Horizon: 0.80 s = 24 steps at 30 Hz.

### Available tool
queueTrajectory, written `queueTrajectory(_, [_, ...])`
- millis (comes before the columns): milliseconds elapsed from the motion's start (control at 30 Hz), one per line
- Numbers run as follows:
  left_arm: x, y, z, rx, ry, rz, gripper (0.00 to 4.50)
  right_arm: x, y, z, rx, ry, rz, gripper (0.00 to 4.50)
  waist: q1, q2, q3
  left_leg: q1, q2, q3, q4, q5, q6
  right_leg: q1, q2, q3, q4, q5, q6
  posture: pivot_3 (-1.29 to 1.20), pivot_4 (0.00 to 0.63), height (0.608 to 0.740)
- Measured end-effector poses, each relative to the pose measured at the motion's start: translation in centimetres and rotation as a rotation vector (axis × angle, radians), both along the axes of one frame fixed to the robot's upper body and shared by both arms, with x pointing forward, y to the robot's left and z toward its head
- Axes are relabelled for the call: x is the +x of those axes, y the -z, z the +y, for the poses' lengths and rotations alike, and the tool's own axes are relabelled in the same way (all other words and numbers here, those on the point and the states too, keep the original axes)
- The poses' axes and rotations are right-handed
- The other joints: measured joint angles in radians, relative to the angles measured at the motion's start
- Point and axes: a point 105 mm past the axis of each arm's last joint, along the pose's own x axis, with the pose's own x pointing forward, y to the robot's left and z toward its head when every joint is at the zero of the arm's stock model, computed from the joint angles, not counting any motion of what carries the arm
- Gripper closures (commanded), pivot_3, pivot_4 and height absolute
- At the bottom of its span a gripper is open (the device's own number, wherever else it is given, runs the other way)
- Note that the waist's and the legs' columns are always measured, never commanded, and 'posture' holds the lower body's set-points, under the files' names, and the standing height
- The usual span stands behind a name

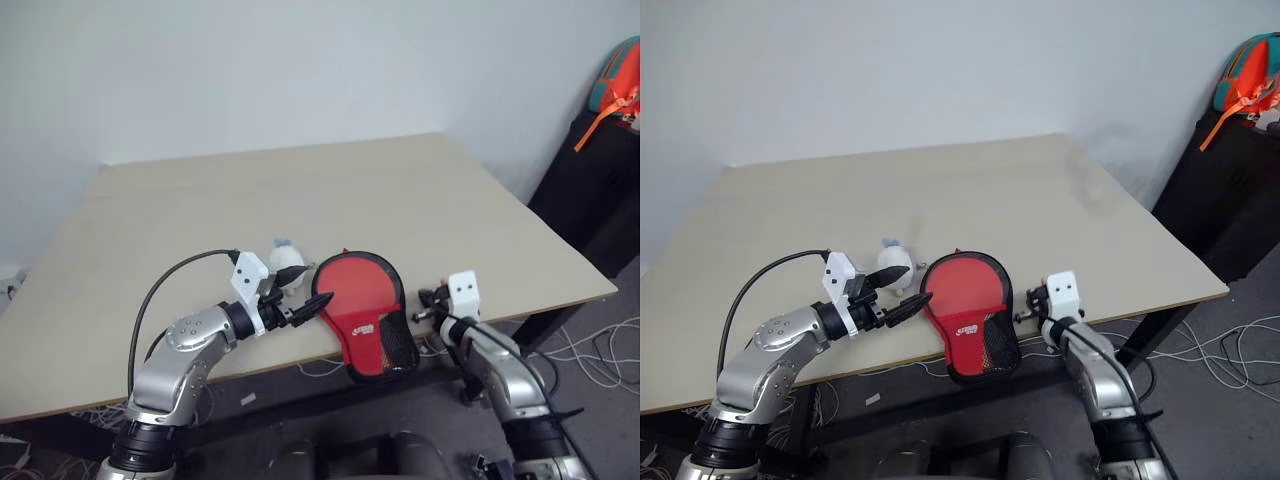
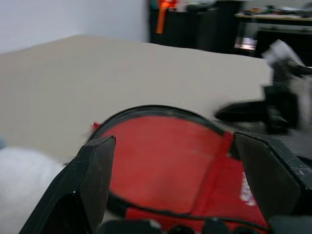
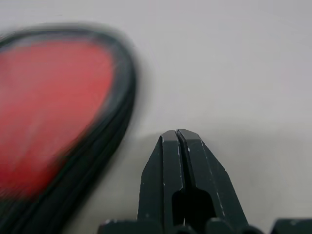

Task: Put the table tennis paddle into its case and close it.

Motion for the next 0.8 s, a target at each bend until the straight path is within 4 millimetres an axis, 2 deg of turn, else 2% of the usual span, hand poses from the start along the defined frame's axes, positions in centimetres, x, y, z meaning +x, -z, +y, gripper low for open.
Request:
queueTrajectory(100, [-0.3,-0.7,-0.3,-0.008,0.071,0.012,0.41,0.9,-1.3,0.5,0.012,-0.026,-0.025,4.5,0.009,-0.001,0.0,0.009,-0.003,-0.002,0.005,0.003,-0.004,0.007,0.002,0.001,0.004,0.009,-0.008,0.0,0.0,0.724])
queueTrajectory(233, [-0.3,-2.2,-0.9,-0.013,0.161,0.0,0.41,1.5,-1.7,1.1,0.023,-0.061,-0.007,4.5,0.013,-0.001,-0.001,-0.003,-0.006,-0.003,0.005,0.007,-0.006,-0.001,0.009,0.005,0.003,0.001,0.001,0.0,0.0,0.724])
queueTrajectory(500, [-1.5,-4.9,-1.8,-0.022,0.359,-0.007,0.41,2.9,-3.1,2.0,0.055,-0.121,0.016,4.5,0.004,-0.002,-0.001,-0.002,-0.005,0.003,0.005,0.003,-0.006,0.001,0.012,0.007,0.0,-0.003,0.007,0.0,0.0,0.724])
queueTrajectory(533, [-1.7,-5.1,-2.1,-0.008,0.421,0.022,0.41,3.2,-3.7,2.1,0.121,-0.135,0.035,4.5,0.004,-0.002,0.0,-0.001,-0.005,0.003,0.007,0.001,-0.01,0.002,0.012,0.007,0.001,-0.002,0.005,0.0,0.0,0.724])
queueTrajectory(600, [-2.1,-5.3,-2.6,0.005,0.497,0.057,0.41,4.3,-6.6,2.3,0.198,-0.159,-0.008,4.5,0.004,0.0,0.004,-0.001,-0.005,0.001,0.008,0.004,-0.008,0.003,0.013,0.009,0.002,0.001,0.0,0.0,0.0,0.724])
queueTrajectory(667, [-2.4,-5.0,-2.7,0.005,0.522,0.079,0.41,4.5,-8.1,2.2,0.215,-0.169,-0.046,4.5,0.005,-0.001,0.004,0.002,-0.004,-0.002,0.01,0.001,-0.004,0.006,0.016,0.01,0.002,0.001,-0.002,0.0,0.0,0.724])
queueTrajectory(800, [-1.8,-3.8,-2.6,0.015,0.489,0.119,0.41,4.2,-7.4,2.3,0.237,-0.179,-0.008,4.5,0.005,-0.002,0.004,0.001,-0.005,-0.006,0.012,0.003,-0.002,0.003,0.017,0.016,0.007,0.002,-0.005,0.0,0.0,0.724])
